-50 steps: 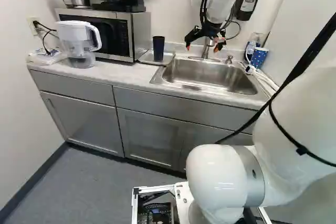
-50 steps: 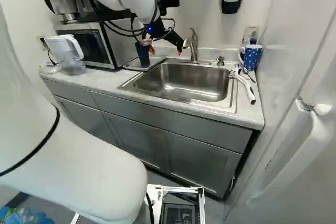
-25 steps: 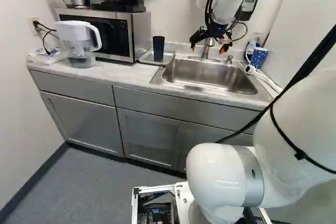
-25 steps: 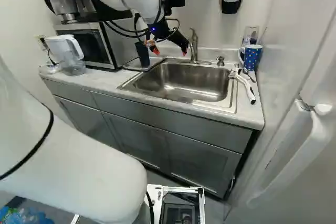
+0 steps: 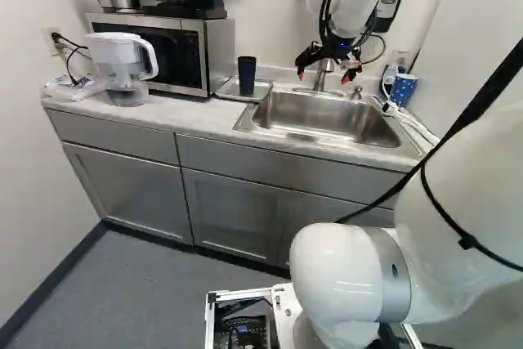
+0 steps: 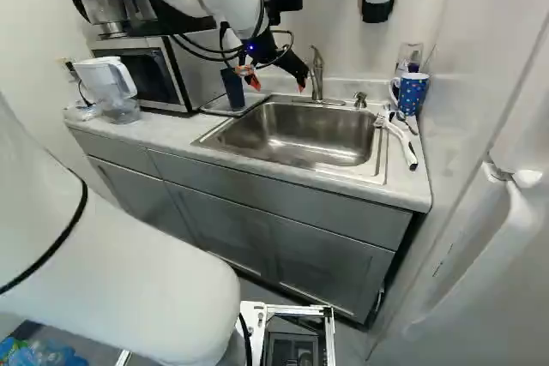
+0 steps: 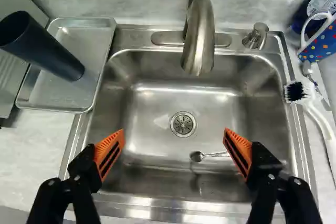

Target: Rinse the cup and place it in the tray

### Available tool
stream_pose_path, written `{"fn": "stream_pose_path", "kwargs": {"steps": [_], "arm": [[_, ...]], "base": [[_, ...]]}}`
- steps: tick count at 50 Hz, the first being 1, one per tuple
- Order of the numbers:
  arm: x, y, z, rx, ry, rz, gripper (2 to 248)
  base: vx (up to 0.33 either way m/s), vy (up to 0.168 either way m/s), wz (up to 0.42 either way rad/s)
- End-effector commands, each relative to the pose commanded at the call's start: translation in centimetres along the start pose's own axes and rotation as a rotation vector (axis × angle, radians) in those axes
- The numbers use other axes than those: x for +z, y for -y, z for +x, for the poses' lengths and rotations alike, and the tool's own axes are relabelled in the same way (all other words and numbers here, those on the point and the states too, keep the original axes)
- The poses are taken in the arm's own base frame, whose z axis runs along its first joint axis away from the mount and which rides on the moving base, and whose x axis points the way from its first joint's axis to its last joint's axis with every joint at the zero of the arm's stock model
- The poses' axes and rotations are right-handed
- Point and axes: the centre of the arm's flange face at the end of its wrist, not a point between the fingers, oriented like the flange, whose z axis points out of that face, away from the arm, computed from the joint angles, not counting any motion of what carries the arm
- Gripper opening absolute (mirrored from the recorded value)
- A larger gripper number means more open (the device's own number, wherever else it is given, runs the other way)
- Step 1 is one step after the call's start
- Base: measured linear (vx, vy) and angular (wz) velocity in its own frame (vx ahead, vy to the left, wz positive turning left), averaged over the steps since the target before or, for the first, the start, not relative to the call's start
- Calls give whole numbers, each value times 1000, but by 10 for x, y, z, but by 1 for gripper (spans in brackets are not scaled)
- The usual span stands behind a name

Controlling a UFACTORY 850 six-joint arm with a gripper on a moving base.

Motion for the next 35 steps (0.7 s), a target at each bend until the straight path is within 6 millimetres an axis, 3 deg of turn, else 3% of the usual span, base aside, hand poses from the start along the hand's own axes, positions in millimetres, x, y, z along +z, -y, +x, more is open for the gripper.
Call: {"fn": "stream_pose_path", "kwargs": {"steps": [35], "arm": [[0,0,0,0,0,0,247]], "base": [[-38,13,-1]]}}
